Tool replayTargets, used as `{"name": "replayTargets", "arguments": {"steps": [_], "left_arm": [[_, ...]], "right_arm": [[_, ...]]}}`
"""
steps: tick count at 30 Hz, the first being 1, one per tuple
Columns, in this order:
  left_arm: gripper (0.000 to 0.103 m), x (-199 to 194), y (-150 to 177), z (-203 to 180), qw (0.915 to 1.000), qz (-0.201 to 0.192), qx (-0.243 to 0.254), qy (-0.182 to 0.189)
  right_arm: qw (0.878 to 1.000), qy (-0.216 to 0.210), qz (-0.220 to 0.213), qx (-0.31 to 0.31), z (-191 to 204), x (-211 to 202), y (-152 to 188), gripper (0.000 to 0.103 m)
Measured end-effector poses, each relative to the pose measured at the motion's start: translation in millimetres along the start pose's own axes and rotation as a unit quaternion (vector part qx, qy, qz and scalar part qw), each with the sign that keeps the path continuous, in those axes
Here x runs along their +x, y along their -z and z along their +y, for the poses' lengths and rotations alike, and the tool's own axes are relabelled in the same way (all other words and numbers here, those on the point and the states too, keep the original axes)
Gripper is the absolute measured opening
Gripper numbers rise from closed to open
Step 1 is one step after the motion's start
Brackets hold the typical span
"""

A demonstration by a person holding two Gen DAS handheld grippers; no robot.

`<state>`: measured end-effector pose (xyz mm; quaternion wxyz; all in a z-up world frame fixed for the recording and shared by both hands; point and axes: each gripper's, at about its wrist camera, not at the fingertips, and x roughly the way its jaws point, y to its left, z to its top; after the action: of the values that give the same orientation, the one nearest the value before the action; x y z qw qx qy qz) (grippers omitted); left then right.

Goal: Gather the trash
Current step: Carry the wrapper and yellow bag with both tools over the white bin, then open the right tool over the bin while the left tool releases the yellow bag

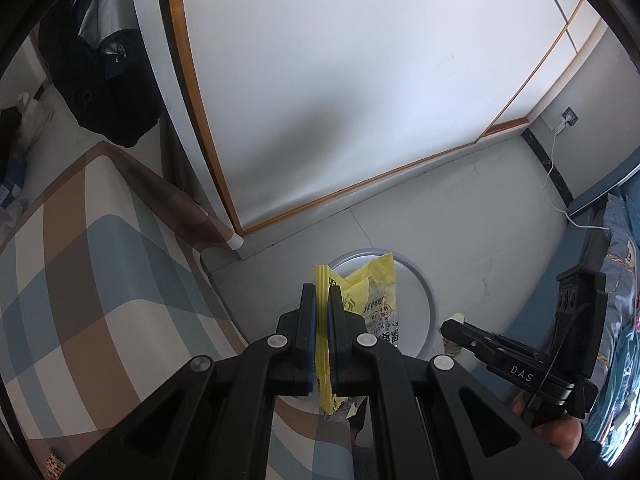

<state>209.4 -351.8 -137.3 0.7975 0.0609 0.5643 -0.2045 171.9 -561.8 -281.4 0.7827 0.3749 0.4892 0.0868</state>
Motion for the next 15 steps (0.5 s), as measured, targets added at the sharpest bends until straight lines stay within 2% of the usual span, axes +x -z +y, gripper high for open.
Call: {"name": "replayTargets", "arguments": {"steps": [3, 5, 7, 12, 15], "left_arm": [[0.001, 8, -2, -1, 0.9999, 0.012, -0.007, -0.001], [0.001, 12, -2, -3, 0.9996, 0.022, -0.013, 0.015], [0.001, 17, -1, -8, 0.9992, 0.032, -0.014, 0.019], [0.001, 28, -3, -26, 0.9990, 0.044, -0.002, 0.013], [0.001, 35, -4, -31, 0.9988, 0.048, 0.009, 0.006]], "right_arm": [[1.000, -0.005, 0.011, -0.001, -4, 11, -4, 0.022], [1.000, -0.016, 0.016, 0.001, -8, 16, -6, 0.022], [1.000, -0.015, 0.022, 0.006, -14, 20, -7, 0.026], [1.000, -0.010, 0.013, 0.015, -28, 9, -4, 0.049], [1.000, -0.002, 0.002, 0.029, -44, -6, 2, 0.059]]}}
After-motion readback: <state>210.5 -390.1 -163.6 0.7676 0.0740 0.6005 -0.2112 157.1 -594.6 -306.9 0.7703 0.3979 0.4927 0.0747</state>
